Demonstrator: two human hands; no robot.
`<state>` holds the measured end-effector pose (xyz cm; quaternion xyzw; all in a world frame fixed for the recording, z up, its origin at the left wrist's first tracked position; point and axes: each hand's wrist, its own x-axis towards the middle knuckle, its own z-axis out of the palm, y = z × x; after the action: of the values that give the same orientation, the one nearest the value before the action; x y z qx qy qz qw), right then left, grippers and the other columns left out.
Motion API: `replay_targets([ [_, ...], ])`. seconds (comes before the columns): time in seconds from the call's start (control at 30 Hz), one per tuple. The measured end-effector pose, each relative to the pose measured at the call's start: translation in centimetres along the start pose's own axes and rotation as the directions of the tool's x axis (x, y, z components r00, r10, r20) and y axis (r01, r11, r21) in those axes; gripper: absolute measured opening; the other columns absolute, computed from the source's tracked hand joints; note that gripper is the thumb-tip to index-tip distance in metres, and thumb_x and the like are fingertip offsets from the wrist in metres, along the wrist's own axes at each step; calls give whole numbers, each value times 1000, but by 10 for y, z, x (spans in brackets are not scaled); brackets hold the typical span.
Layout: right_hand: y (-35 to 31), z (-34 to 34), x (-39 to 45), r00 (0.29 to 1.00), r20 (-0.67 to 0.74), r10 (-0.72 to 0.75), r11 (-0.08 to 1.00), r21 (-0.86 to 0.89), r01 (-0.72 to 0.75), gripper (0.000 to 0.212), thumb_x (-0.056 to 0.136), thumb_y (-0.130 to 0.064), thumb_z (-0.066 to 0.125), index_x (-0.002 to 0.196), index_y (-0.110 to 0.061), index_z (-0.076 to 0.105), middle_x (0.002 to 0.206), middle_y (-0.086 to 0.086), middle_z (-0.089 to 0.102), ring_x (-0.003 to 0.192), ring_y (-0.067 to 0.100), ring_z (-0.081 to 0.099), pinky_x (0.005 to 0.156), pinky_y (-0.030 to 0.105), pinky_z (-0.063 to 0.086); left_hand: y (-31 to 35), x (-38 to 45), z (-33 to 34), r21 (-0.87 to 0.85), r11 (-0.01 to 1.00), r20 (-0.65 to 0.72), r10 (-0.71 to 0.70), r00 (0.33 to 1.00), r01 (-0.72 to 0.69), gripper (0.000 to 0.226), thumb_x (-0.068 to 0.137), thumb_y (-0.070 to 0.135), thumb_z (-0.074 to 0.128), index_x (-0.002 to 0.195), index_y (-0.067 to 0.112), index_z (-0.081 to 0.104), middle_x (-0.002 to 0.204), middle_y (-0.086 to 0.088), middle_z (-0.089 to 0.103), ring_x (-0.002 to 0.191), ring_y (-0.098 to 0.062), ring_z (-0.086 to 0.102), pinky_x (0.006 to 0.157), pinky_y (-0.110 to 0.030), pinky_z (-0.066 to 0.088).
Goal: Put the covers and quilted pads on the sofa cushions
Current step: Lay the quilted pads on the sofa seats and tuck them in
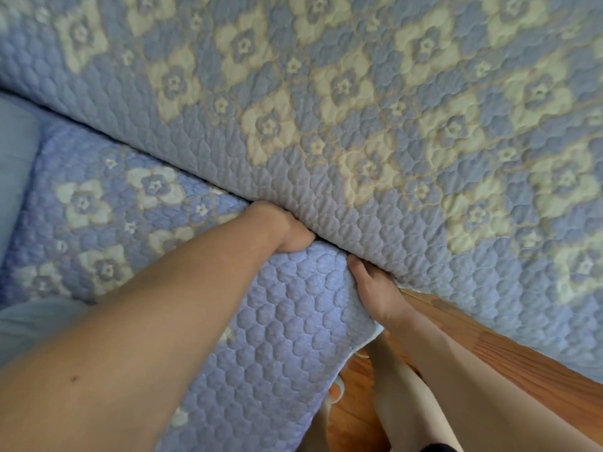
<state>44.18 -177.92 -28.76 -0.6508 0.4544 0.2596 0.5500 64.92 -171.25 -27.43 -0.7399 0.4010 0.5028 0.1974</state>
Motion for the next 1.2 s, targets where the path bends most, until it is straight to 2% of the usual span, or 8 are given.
replay_targets([
  [0.17,6,0,12,999,13,29,998,61,-30,63,99,-64,33,154,-34,29,160,-8,29,147,16,26,122,35,19,-21,16,2,-377,926,178,39,983,31,88,81,86,35,156,42,21,165,13,16,149,-19,23,122,-48,19],
  [0.33,-11,3,-7,996,-65,55,986,-153,-65,54,105,-50,29,142,-14,48,143,13,51,132,35,46,109,43,39,0,-9,28,-100,989,-445,-140,884,107,52,97,55,35,140,32,53,149,0,49,140,-27,38,119,-47,25],
  [0.43,-29,7,-36,994,-104,26,878,-474,-72,37,108,-25,27,132,-4,46,135,22,52,122,42,50,97,47,45,25,-58,60,-250,951,-549,-295,782,183,46,99,41,39,135,20,59,146,-10,50,142,-33,32,119,-56,18],
  [0.57,-62,17,-76,987,-149,-52,811,-584,-46,43,99,-17,40,141,-8,39,145,21,39,128,43,43,103,47,38,21,-145,119,-798,599,-443,-516,733,-61,52,97,30,46,148,17,44,153,-12,39,142,-29,34,115,-42,32],
  [0.73,-163,107,-126,969,127,-211,697,-676,240,44,99,-23,45,142,-17,48,134,14,56,108,32,57,89,44,49,-11,-285,219,-981,-35,-95,-772,629,-192,25,95,11,55,115,15,69,112,2,69,89,7,62,85,-15,49],
  [0.97,-259,303,-251,709,97,-699,650,-329,685,46,96,-14,38,140,-19,49,137,7,53,121,31,52,98,47,46,-74,-449,373,-842,-397,386,-916,104,-365,19,96,5,54,103,22,60,90,4,64,80,-15,62,71,-32,48],
  [1.07,-264,329,-283,744,-48,-666,726,-267,633,49,97,-34,41,144,-22,43,142,5,47,126,31,48,104,53,43,-106,-510,426,-800,-394,514,-839,-179,-453,20,97,12,53,117,12,52,110,-6,56,93,-21,57,80,-30,48],
  [1.2,-269,335,-298,795,-98,-599,778,-309,548,56,98,-43,41,147,-17,40,148,9,44,131,33,46,107,50,40,-176,-565,507,-769,-435,604,-735,-307,-469,49,95,34,49,139,13,40,144,-16,33,125,-36,43,103,-48,41],
])
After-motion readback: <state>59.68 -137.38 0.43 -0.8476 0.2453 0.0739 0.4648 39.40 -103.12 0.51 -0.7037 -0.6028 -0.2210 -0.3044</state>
